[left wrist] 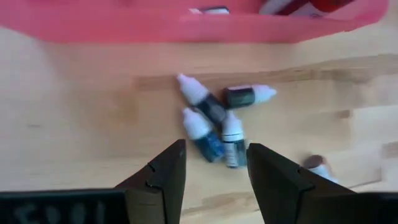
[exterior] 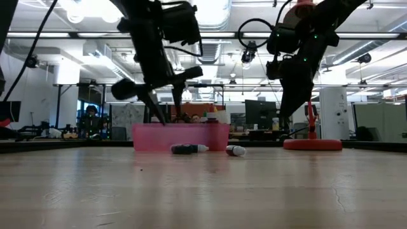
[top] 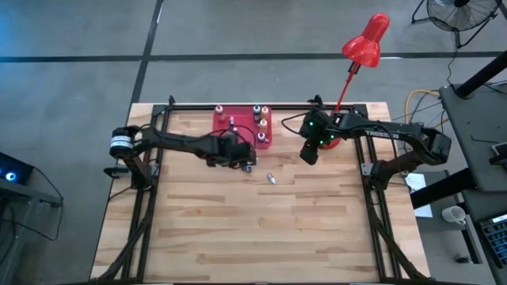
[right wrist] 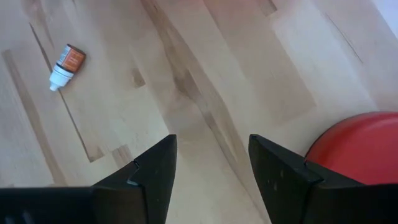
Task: Pick & Place food coloring
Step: Put the small blue food coloring bottle into the red bin, then put the small black food coloring bottle into the red bin, then put the small green food coloring bottle into the red bin, then put the small black food coloring bottle into the red bin
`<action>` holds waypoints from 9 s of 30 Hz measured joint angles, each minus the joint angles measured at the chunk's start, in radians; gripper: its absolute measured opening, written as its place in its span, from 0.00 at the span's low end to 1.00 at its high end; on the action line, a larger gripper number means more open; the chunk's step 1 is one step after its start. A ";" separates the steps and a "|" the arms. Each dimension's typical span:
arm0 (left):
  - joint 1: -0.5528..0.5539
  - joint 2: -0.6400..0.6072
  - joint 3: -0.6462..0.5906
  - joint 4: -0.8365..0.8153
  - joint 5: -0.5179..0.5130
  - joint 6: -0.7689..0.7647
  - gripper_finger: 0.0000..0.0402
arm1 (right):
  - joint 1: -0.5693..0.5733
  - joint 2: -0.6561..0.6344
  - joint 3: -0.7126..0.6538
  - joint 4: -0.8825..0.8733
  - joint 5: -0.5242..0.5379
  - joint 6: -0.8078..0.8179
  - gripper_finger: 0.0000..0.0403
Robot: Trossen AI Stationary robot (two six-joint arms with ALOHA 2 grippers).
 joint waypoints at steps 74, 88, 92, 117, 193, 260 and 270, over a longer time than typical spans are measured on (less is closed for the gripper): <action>-0.053 0.018 0.154 -0.020 -0.171 0.921 0.38 | 0.000 -0.004 -0.002 -0.004 -0.022 -0.028 0.48; 0.047 0.016 -0.050 0.103 -0.007 0.051 0.38 | 0.000 -0.004 -0.002 0.000 -0.025 0.041 0.48; 0.050 0.017 -0.085 0.181 -0.031 0.018 0.38 | 0.000 -0.004 -0.002 -0.001 -0.025 0.041 0.48; 0.057 0.120 -0.156 0.399 -0.056 -0.126 0.38 | 0.003 -0.003 -0.002 -0.009 -0.025 0.095 0.48; -0.070 0.037 -0.034 0.328 -0.017 1.224 0.33 | 0.007 -0.004 -0.009 0.003 -0.054 -0.002 0.48; 0.185 -0.104 -0.052 0.275 -0.293 1.145 0.14 | 0.007 -0.003 -0.008 0.022 -0.040 0.053 0.48; 0.163 -0.137 -0.014 0.278 -0.213 1.148 0.29 | 0.007 -0.003 -0.008 0.023 -0.022 0.064 0.48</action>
